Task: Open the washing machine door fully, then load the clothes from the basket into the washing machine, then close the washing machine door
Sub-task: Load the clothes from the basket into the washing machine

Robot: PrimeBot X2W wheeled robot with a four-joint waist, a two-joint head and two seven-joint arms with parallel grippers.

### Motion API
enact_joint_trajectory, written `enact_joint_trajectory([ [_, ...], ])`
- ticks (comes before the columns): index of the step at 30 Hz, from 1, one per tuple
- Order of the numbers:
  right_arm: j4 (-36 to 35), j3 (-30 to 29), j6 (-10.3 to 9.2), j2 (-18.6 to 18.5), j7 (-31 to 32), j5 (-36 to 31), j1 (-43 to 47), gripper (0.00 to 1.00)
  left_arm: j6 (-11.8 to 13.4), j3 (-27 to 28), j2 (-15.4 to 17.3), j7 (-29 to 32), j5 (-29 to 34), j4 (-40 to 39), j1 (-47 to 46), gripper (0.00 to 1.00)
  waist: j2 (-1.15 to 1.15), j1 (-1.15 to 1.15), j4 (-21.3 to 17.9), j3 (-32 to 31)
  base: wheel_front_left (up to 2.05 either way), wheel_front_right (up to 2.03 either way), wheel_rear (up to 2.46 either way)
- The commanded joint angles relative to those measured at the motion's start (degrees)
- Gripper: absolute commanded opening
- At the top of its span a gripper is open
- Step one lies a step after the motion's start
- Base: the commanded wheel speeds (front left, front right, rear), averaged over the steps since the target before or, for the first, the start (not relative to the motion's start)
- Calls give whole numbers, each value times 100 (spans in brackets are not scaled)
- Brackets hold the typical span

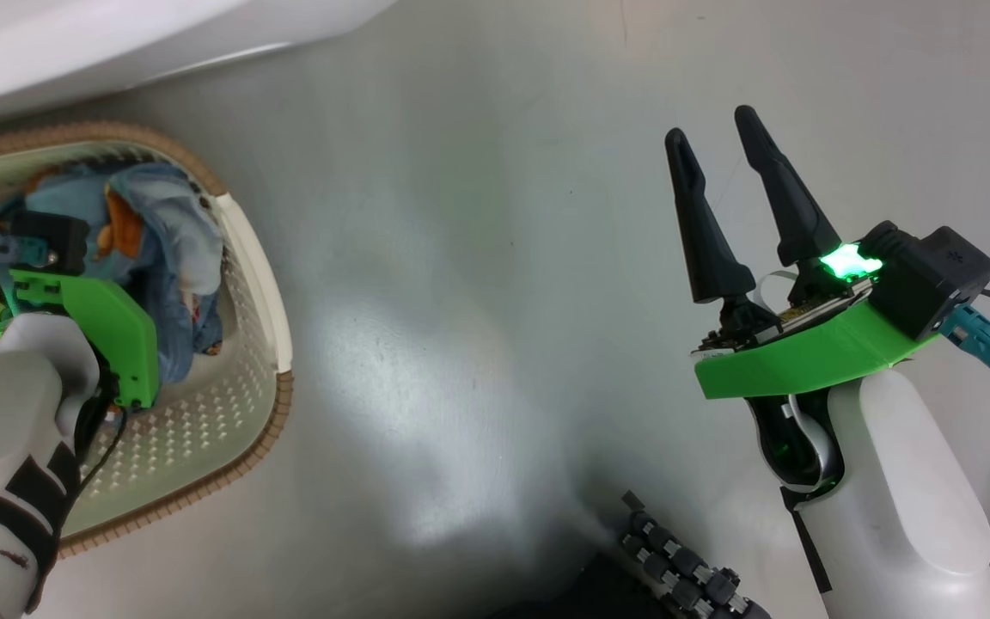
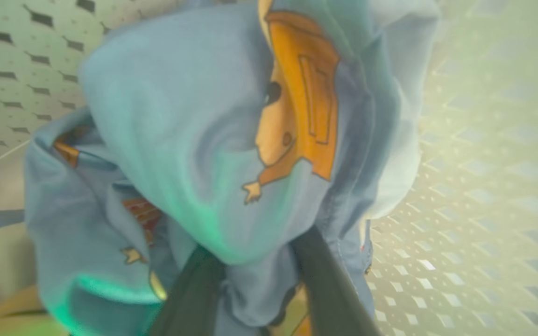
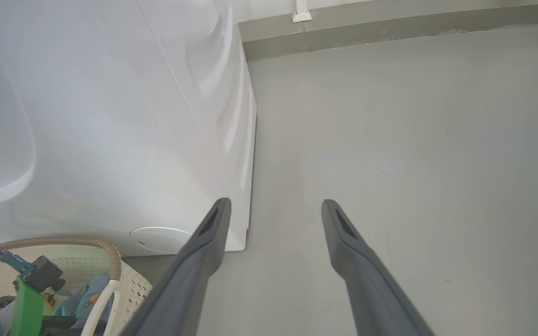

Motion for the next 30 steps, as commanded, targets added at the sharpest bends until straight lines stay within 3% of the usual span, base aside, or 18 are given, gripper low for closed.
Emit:
enact_joint_trajectory([
  [1,-115,103,9,23,-27,117,139,100,-14,30,167,-5,-65,-13,24,0,0,0,7,-40,0,0,0],
  [10,-19,104,9,23,-27,22,99,100,-14,-145,74,-360,-428,-89,218,0,0,0,276,-395,0,0,0],
  [20,133,32,9,24,-27,-77,204,100,-14,-349,63,-1085,-1157,-904,724,0,0,0,651,-1122,0,0,0],
  [30,289,-114,9,24,-27,-235,356,100,-14,-414,132,-1345,-1419,-1437,1102,0,0,0,1020,-1963,0,0,0],
])
